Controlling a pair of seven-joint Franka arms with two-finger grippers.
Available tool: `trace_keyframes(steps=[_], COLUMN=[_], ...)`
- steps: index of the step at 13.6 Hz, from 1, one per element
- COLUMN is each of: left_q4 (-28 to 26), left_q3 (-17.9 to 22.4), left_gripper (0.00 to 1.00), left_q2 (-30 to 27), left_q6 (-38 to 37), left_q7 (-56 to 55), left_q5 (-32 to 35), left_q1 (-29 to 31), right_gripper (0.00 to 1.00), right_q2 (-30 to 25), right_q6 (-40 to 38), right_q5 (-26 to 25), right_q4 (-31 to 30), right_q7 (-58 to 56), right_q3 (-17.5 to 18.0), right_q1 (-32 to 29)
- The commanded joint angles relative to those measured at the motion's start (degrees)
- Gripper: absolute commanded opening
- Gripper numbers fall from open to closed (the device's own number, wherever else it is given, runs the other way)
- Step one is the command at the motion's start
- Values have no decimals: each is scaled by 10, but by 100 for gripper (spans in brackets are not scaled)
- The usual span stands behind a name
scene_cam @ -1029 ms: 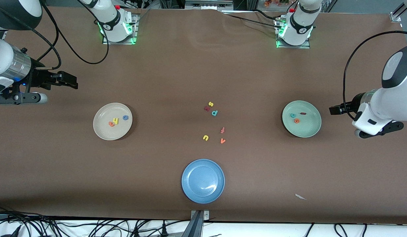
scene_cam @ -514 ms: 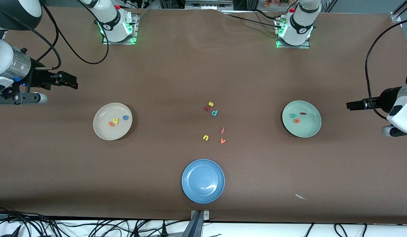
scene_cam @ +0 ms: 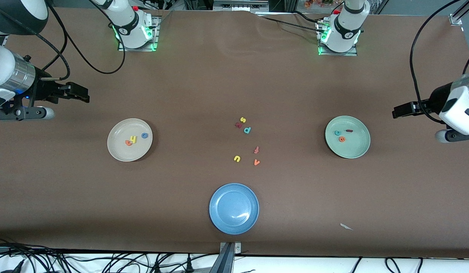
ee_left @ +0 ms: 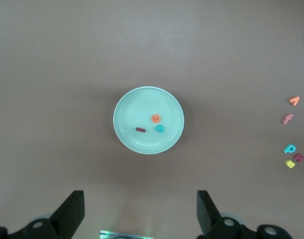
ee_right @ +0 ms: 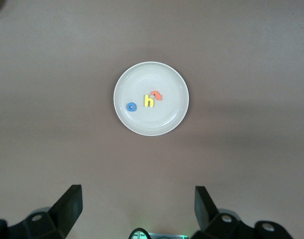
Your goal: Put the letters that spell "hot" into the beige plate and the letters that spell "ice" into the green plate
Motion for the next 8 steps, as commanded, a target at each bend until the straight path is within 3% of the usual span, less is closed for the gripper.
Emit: trace_keyframes(steps=[1, 3, 8], left_q4=[-108, -130, -109], left_q3=[41, 59, 57], left_gripper=[99, 99, 100], left_q2=[-74, -91, -84], left_q6=[72, 100, 106], left_q7=[14, 14, 13], left_q5=[-26, -50, -53], left_q1=[-20, -25, -15], right_gripper=[100, 100, 100], right_q2=[3, 3, 5], right_q6=[0, 0, 1], right_q5=[11, 11, 11], right_q4=[8, 8, 8], right_q7=[-15, -18, -18], right_q3=[2, 2, 2], right_q1=[-7, -9, -9])
